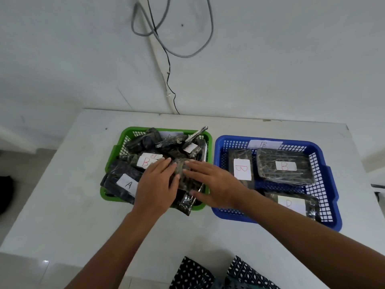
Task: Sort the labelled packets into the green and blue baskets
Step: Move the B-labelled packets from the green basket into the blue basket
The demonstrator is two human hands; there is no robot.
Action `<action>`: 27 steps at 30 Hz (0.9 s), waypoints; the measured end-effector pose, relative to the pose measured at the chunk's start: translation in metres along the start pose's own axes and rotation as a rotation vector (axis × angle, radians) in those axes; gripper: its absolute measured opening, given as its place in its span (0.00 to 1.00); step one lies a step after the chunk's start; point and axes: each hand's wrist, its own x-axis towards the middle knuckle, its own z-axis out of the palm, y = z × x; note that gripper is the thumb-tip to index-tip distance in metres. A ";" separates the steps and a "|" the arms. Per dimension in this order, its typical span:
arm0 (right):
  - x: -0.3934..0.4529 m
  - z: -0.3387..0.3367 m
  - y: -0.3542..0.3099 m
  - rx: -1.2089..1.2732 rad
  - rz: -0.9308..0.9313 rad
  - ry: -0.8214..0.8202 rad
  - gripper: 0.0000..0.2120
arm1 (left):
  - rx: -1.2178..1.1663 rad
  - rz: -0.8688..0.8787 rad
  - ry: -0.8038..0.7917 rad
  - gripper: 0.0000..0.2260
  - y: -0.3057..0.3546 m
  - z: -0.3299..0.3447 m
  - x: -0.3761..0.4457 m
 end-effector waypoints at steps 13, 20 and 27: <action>0.028 -0.009 -0.016 0.287 0.218 0.240 0.15 | -0.571 -0.150 0.015 0.17 -0.020 -0.025 -0.004; 0.042 -0.046 -0.022 1.098 0.799 0.588 0.08 | -1.060 -0.409 -0.027 0.15 0.008 -0.026 0.023; -0.009 -0.064 -0.008 1.221 0.913 0.622 0.08 | -1.390 -0.478 -0.151 0.07 0.048 -0.003 0.031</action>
